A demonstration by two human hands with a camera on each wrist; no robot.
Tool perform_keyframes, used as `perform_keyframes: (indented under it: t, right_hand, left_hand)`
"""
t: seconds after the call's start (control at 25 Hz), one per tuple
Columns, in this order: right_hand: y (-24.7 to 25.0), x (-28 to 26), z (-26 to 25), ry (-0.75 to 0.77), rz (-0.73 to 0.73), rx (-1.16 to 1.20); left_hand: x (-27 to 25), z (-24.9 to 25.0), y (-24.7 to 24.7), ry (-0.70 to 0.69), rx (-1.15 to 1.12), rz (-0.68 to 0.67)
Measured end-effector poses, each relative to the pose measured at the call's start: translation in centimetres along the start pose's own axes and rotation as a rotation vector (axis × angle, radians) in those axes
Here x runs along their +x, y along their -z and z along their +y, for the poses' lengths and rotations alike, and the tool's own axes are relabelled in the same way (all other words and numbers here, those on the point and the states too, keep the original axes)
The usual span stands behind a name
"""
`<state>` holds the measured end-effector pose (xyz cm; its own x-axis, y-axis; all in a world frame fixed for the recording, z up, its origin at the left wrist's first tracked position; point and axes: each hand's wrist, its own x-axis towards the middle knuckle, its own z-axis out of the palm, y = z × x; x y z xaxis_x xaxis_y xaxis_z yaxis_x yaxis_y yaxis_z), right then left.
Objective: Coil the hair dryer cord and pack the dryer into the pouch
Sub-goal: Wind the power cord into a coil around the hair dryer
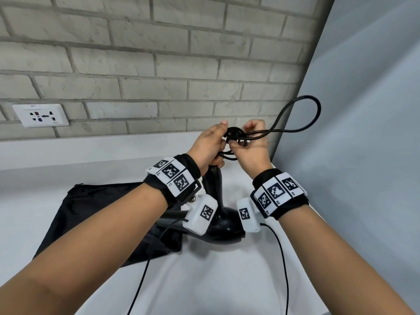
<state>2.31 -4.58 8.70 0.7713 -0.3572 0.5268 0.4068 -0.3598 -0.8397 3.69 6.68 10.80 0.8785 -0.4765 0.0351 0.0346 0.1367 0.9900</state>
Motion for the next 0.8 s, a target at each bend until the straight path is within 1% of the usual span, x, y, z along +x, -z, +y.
perform_keyframes:
  t: [0.08,0.16,0.2,0.28,0.4,0.48,0.56,0.64,0.72,0.8]
  right_hand:
    - [0.3,0.0,0.2,0.003,-0.158,0.054]
    - [0.7,-0.1,0.2,-0.026,-0.286,0.067]
    - [1.0,-0.2,0.3,-0.057,-0.327,0.022]
    - [2.0,-0.6,0.8,-0.108,-0.430,-0.151]
    - [3.5,-1.1,2.5,-0.118,-0.639,-0.420]
    - [4.0,-1.2,4.1,-0.166,-0.666,-0.559]
    - [4.8,-1.2,5.7,-0.260,-0.668,-0.692]
    - [5.6,-1.6,7.4,-0.365,-0.696,-0.824]
    - [6.3,-2.1,8.8,-0.493,-0.765,-0.971]
    - [6.8,-2.9,9.5,-0.634,-0.818,-1.037]
  left_hand:
    - [0.0,-0.1,0.1,0.009,0.010,-0.033]
    - [0.0,-0.1,0.3,0.020,0.014,-0.025]
    - [0.0,0.0,0.4,0.028,0.018,-0.011]
    - [0.1,0.3,0.8,0.046,0.028,0.026]
    - [0.3,0.8,1.2,0.070,0.035,0.042]
    - [0.3,0.8,1.3,0.082,0.037,0.028]
    - [0.2,1.0,1.4,0.085,0.016,0.001]
    - [-0.1,1.5,1.7,0.089,-0.022,-0.015]
    - [-0.5,2.0,2.1,0.080,-0.059,-0.008]
    - [-0.6,2.4,2.2,0.063,-0.061,-0.013]
